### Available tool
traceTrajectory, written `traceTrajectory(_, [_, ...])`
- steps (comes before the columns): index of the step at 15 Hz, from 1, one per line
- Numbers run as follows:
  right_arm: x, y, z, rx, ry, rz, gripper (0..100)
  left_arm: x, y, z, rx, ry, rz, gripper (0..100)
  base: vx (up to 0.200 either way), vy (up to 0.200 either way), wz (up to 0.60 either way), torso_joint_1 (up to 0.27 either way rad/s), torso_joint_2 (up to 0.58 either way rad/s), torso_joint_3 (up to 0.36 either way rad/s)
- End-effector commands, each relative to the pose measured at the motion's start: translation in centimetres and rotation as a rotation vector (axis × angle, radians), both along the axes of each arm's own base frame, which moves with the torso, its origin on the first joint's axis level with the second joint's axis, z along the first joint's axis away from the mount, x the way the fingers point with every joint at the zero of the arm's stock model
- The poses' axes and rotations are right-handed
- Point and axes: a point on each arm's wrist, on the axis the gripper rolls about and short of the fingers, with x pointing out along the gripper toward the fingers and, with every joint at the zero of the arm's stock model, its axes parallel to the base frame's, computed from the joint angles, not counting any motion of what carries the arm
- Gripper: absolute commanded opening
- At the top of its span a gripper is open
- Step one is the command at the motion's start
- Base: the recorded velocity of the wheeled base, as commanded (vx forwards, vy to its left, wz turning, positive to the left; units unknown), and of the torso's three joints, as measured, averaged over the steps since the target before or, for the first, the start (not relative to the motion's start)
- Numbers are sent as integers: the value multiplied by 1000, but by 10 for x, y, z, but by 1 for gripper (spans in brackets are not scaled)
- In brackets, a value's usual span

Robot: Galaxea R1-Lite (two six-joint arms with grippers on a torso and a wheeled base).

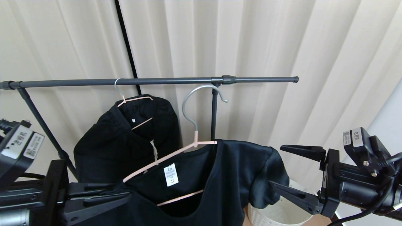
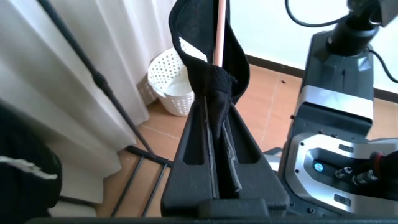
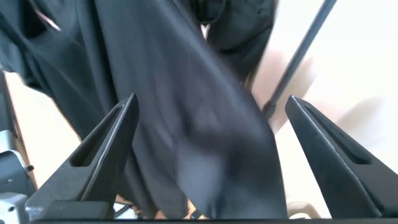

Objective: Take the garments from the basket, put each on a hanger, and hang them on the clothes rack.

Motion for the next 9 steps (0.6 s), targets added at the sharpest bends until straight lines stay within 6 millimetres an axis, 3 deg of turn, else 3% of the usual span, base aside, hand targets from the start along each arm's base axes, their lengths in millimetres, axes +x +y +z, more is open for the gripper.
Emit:
traceTrajectory(1, [4,-2,-4,-12,11,-13,100,-9,8,2,-13,-32,29,0,0,0,0,0,0,0])
traceTrajectory(9, [46,-13,-44,-57,66,-82,100,-9,8,2,-12,-34,30,0,0,0,0,0,0,0])
